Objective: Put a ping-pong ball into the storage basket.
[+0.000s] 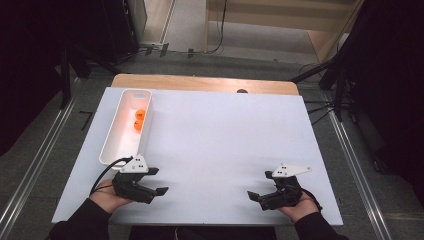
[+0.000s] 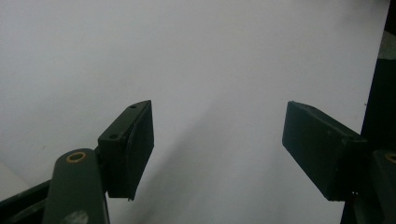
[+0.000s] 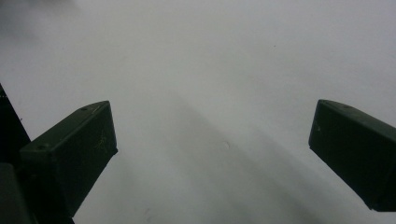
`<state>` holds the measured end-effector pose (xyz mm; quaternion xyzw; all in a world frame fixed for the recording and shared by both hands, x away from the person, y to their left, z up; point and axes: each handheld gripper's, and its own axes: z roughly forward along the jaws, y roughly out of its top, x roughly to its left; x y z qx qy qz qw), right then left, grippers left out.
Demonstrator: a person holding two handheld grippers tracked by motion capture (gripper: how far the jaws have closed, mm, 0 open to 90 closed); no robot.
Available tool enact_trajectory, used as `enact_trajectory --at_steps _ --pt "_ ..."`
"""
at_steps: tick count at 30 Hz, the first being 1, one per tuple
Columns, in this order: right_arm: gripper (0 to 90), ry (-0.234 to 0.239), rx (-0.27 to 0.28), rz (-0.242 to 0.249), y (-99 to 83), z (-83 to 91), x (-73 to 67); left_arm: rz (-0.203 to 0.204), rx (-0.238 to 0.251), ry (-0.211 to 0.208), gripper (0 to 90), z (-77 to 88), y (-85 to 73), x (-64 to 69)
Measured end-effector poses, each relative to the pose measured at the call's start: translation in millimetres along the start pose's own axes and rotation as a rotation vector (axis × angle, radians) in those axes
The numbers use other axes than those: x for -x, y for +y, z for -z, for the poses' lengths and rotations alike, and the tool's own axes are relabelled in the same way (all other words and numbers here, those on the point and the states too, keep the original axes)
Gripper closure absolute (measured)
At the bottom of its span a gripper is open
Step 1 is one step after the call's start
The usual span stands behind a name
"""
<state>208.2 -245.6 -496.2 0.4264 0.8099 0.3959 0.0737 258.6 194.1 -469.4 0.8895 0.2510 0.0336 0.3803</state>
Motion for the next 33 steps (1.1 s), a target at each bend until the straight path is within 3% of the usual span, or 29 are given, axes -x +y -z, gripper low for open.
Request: enact_trajectory --at_steps 33 --pt "0.0 0.005 -0.004 0.0 -0.1 -0.1 -0.8 -0.004 -0.005 -0.009 25.4 -1.0 -0.4 0.2"
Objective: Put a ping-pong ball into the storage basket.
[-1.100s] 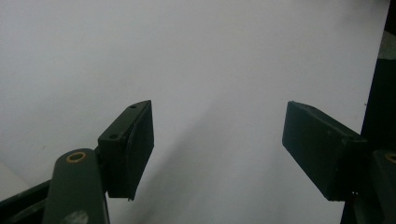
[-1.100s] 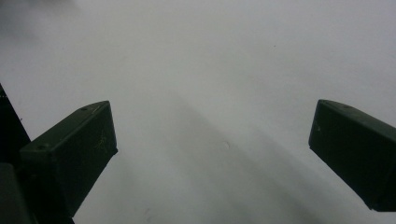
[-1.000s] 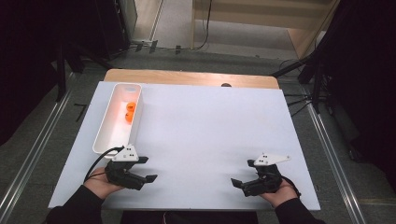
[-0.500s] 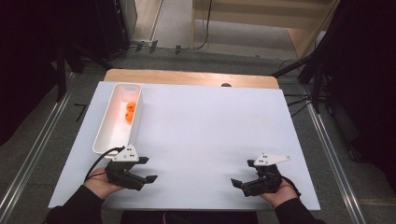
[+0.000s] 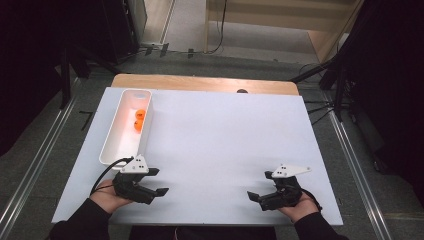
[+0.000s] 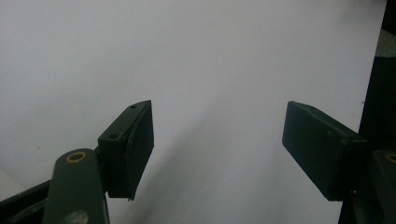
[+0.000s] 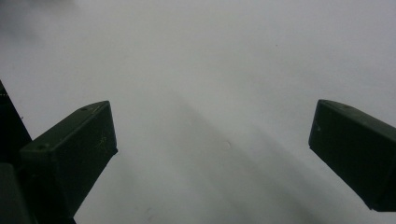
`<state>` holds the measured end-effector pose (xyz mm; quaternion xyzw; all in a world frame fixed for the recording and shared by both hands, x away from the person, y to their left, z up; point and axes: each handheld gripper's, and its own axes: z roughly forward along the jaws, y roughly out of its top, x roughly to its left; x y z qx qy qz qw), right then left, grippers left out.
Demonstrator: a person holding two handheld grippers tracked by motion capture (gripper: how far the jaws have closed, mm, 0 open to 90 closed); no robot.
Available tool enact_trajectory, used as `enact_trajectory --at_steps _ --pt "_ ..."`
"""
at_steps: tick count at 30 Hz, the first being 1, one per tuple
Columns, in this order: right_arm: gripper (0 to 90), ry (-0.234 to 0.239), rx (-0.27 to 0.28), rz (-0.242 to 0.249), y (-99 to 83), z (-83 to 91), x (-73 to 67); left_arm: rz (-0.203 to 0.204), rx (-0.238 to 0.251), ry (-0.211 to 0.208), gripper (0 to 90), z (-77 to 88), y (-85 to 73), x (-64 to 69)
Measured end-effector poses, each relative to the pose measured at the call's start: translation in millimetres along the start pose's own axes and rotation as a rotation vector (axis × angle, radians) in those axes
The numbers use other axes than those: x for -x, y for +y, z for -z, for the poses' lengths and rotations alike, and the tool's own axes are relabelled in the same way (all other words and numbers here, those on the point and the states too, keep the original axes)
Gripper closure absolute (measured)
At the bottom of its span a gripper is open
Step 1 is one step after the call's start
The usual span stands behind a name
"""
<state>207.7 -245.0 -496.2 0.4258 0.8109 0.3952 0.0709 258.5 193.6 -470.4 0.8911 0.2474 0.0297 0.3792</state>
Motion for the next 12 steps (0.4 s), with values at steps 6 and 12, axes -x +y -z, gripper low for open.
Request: enact_trajectory --at_steps 6,12 --pt "0.0 0.0 0.0 0.0 0.0 -0.1 0.0 0.001 -0.001 0.0 25.4 0.0 0.0 -0.1" --pt "0.0 0.001 0.0 0.001 0.0 -0.2 0.1 0.002 -0.004 -0.003 25.4 -0.6 0.2 0.3"
